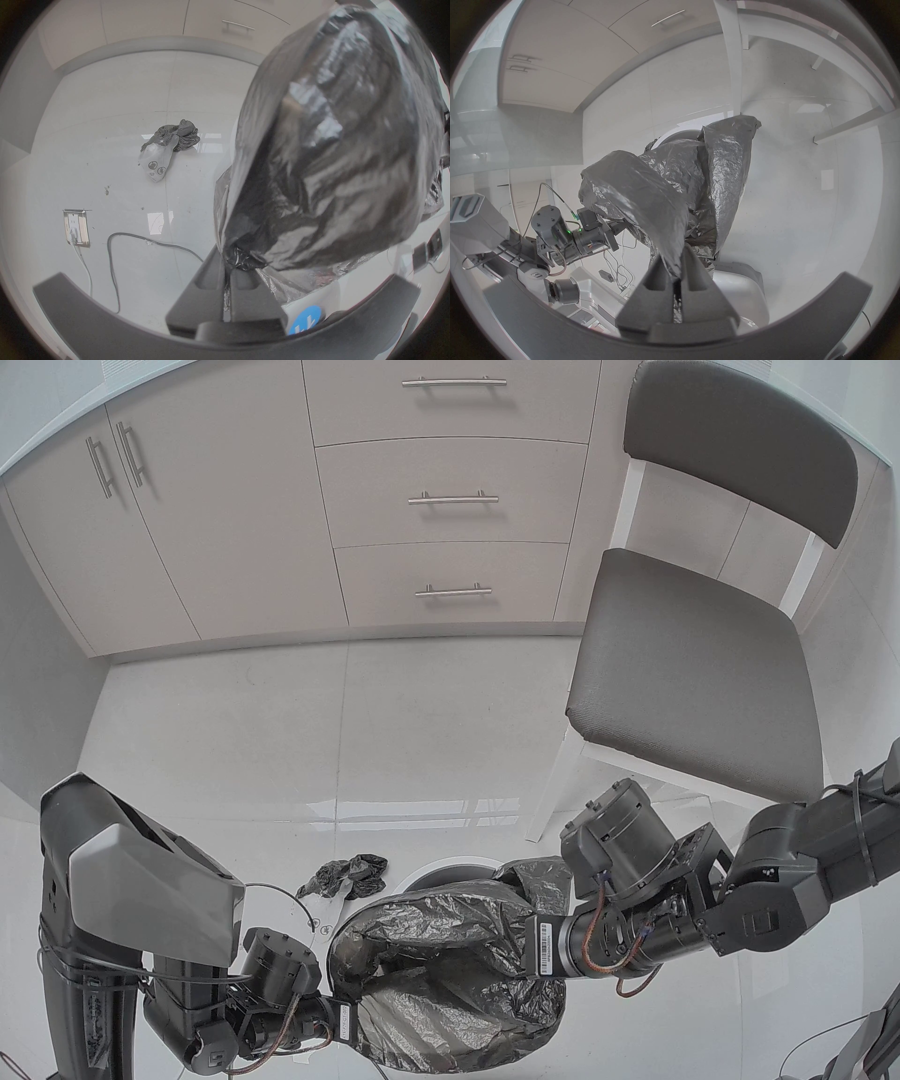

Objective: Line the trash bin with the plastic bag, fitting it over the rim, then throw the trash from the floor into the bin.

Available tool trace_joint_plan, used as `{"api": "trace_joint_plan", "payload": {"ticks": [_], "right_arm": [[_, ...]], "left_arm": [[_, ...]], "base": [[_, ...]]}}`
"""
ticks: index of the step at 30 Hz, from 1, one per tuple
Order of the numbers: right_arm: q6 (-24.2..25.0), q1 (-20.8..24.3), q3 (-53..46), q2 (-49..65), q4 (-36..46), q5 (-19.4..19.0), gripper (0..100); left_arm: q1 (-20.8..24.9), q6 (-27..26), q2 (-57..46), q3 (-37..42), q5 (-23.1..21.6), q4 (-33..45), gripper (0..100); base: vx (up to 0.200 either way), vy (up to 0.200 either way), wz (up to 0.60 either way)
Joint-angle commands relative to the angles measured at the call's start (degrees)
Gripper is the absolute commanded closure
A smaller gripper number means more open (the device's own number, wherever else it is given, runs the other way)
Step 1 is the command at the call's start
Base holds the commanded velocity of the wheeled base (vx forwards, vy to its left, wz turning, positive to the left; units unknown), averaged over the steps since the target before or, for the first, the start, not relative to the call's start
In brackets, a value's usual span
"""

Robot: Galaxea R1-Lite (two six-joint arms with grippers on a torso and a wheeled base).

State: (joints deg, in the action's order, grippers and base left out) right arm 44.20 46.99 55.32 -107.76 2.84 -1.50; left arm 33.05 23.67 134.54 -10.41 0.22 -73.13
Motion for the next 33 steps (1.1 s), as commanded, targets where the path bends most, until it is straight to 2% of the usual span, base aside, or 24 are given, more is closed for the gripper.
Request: {"api": "trace_joint_plan", "payload": {"ticks": [1,9,10,15,21,33], "right_arm": [[-0.08,1.52,-1.71,-0.25,0.06,0.18,100],[0.01,0.82,-3.9,-0.52,-0.03,2.11,100],[-0.08,0.73,-4.26,-1.66,-0.73,3.61,100],[-1.31,0.47,-4.78,-3.86,-6.27,3.96,100],[-4.3,0.38,-4.43,-10.54,-11.81,9.67,100],[-5.18,-0.32,-4.87,-11.68,-12.6,10.2,100]], "left_arm": [[-0.7,-1.88,0.82,1.01,0.04,-0.17,100],[-0.88,-1.88,2.93,1.71,-0.04,-5.09,100],[-0.88,-1.7,3.98,2.15,-0.04,-7.73,100],[-0.88,-1.61,4.6,1.89,-0.04,-8.96,100],[-1.5,-1.7,5.21,0.39,-0.04,-9.31,100],[-1.67,-2.4,5.74,0.39,0.13,-9.4,100]], "base": [[0.0,0.0,0.0],[0.0,0.0,0.0],[0.0,0.0,0.0],[0.0,0.0,0.0],[0.0,0.0,0.0],[0.0,0.0,0.0]]}}
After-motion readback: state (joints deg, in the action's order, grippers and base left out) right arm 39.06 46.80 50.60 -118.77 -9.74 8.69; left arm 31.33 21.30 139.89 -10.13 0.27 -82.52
